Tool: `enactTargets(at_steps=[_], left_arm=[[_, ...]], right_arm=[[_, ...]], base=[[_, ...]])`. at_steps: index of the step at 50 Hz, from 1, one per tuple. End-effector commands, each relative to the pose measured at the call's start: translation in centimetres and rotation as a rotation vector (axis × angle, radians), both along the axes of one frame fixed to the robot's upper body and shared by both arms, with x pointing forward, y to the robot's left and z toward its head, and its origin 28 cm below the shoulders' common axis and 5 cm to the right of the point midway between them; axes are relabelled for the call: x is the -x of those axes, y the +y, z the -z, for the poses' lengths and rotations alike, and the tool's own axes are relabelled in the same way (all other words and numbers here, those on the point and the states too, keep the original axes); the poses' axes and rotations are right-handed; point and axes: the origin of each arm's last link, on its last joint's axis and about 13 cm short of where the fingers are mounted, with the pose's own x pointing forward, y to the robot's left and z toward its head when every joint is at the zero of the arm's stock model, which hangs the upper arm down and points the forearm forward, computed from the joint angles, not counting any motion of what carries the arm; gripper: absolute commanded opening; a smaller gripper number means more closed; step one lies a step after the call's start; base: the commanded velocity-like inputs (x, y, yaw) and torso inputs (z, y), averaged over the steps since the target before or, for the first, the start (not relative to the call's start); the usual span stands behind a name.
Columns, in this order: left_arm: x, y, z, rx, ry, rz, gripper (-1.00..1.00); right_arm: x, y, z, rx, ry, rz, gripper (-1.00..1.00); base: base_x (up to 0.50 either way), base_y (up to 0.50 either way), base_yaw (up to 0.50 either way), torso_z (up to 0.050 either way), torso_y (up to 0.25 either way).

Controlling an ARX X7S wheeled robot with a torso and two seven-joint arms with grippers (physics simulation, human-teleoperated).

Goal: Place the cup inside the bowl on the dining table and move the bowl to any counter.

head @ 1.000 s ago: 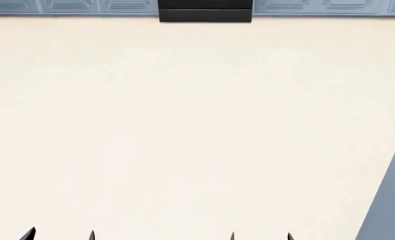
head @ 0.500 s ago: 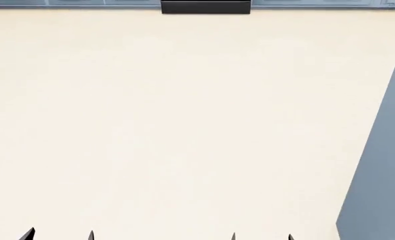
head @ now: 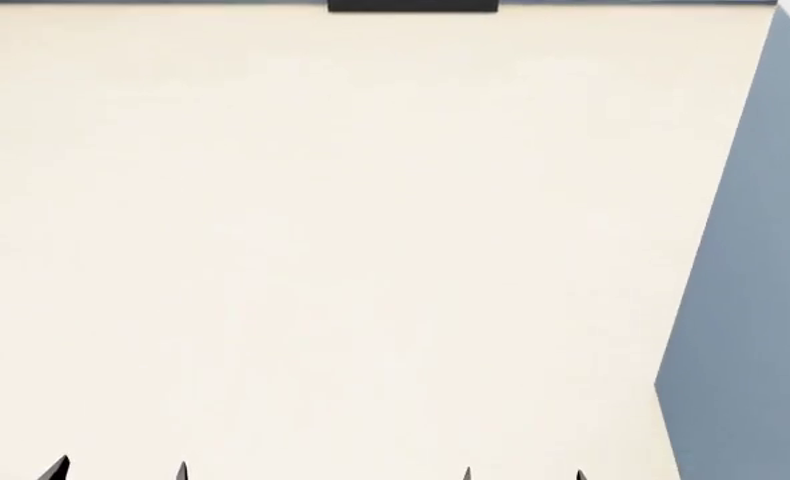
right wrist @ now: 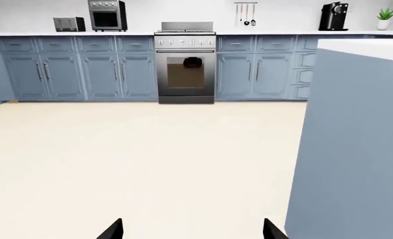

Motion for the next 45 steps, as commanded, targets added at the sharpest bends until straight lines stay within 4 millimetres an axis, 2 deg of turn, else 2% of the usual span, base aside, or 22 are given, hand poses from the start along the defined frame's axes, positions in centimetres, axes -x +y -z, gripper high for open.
enactTargets(at_steps=[1, 27, 39, 45], left_arm=[[-0.01, -0.03, -0.03, 0.001, 0.000, 0.000, 1.00], [-0.04, -0.09, -0.07, 0.002, 0.000, 0.004, 1.00], [0.01, 0.00, -0.02, 0.001, 0.000, 0.006, 1.00], [-0.03, -0.14, -0.05, 0.002, 0.001, 0.006, 1.00]], right_arm=[[-0.02, -0.01, -0.02, 0.000, 0.001, 0.001, 1.00], [0.03, 0.03, -0.08, -0.001, -0.004, -0.001, 1.00], [0.01, 0.03, -0.09, 0.003, -0.026, -0.010, 1.00], [0.04, 0.01, -0.15, -0.003, -0.023, -0.007, 1.00]], base=[[-0.50, 0.00, 0.00, 0.000, 0.000], [-0.50, 0.00, 0.00, 0.000, 0.000], [-0.03, 0.00, 0.00, 0.000, 0.000], [-0.27, -0.03, 0.00, 0.000, 0.000]])
